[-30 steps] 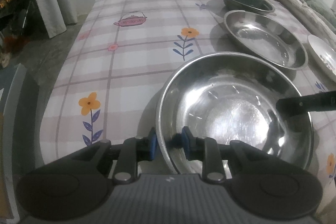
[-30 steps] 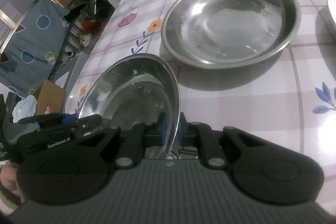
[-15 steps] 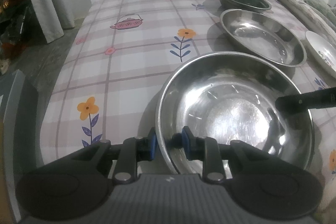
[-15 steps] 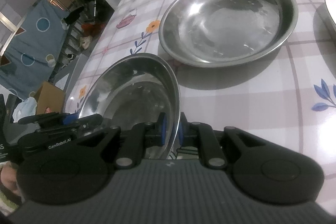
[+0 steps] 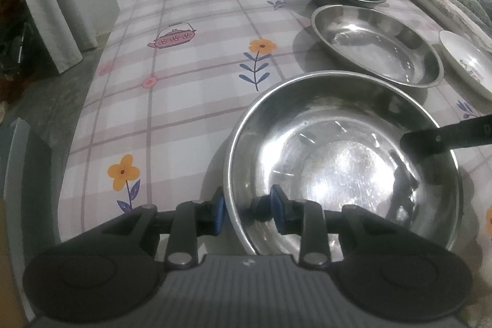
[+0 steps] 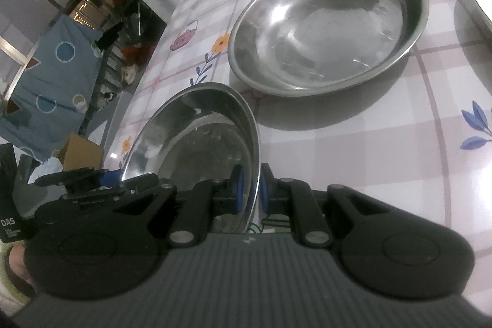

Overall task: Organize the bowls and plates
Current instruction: 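Lift and carry the basin with the left tool while the right carries the plate, then carry the steel basin with the left tool while the right carries the steel plate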

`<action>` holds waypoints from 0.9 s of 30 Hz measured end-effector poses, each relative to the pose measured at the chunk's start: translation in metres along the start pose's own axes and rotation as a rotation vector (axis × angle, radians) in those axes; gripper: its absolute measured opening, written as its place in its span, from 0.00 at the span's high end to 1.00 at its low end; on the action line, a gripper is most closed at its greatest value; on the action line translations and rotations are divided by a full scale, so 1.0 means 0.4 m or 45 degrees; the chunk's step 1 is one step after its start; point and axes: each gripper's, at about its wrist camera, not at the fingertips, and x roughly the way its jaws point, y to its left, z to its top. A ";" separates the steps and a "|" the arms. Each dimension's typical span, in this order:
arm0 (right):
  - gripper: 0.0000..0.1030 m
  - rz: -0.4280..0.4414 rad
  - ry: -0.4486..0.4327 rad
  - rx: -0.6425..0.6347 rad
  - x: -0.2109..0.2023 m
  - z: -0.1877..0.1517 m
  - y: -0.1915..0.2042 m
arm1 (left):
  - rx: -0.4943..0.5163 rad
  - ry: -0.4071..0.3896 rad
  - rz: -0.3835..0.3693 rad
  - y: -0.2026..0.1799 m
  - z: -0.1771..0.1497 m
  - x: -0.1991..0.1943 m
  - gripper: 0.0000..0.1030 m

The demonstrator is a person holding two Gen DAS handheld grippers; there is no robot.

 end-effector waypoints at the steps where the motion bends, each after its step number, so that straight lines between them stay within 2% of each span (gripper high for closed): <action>1: 0.89 -0.003 -0.002 -0.002 0.000 0.000 0.002 | 0.004 -0.001 0.004 -0.001 0.001 0.000 0.69; 7: 0.89 -0.044 -0.008 -0.060 0.002 -0.002 0.019 | -0.008 -0.019 0.029 -0.011 -0.010 -0.005 0.69; 21: 0.89 -0.038 -0.011 -0.181 -0.002 0.026 0.037 | -0.133 -0.027 0.073 -0.022 -0.031 -0.026 0.70; 27: 0.88 -0.068 0.000 -0.220 0.003 0.020 0.030 | -0.120 -0.028 0.109 -0.051 -0.041 -0.038 0.70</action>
